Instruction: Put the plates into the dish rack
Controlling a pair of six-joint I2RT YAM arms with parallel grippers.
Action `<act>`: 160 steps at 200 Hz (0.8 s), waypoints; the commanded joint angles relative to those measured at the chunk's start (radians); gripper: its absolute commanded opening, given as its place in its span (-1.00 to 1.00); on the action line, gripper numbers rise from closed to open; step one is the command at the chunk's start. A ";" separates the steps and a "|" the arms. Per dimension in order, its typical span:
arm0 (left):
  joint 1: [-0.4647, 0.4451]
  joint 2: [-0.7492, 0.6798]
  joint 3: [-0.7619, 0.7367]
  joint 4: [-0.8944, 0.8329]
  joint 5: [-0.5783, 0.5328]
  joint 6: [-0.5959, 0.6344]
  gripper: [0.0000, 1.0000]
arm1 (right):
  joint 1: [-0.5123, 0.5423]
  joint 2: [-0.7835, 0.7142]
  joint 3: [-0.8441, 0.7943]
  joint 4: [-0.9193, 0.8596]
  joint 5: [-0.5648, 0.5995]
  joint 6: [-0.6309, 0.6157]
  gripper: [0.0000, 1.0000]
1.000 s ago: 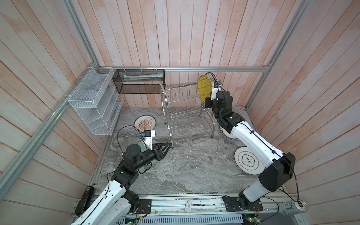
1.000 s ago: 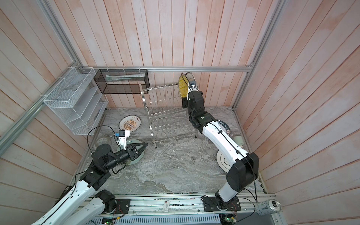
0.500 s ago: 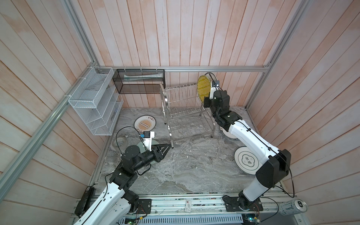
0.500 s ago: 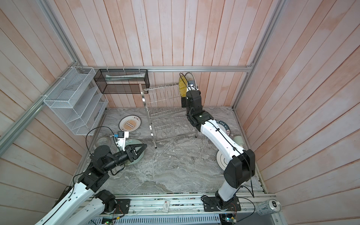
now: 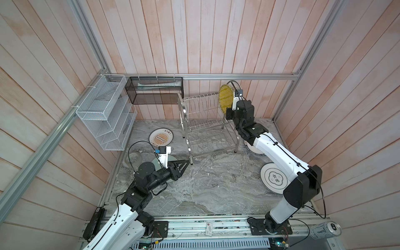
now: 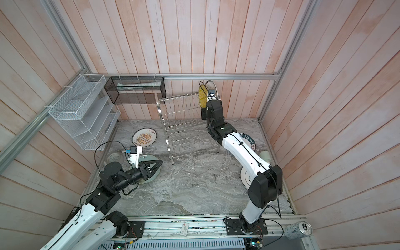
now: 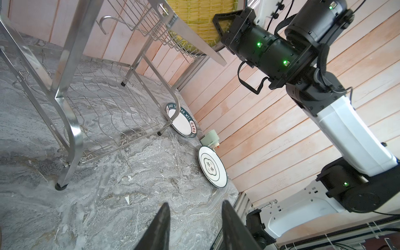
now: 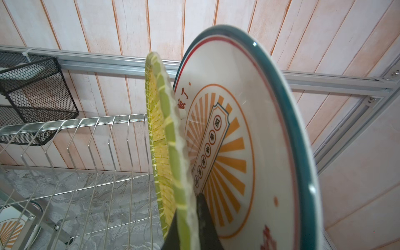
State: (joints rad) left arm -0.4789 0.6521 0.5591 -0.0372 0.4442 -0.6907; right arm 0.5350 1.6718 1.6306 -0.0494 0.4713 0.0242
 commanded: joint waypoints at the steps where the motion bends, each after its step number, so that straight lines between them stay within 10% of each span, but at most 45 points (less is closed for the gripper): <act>1: -0.005 -0.013 -0.011 -0.015 -0.007 0.025 -0.18 | 0.010 0.006 0.044 0.012 0.021 -0.001 -1.00; 160: -0.006 -0.015 0.000 -0.026 -0.004 0.037 -0.16 | 0.039 0.005 0.075 -0.015 0.050 -0.024 -0.80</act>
State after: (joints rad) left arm -0.4789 0.6468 0.5591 -0.0612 0.4435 -0.6743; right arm 0.5625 1.6814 1.6615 -0.0837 0.5087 0.0044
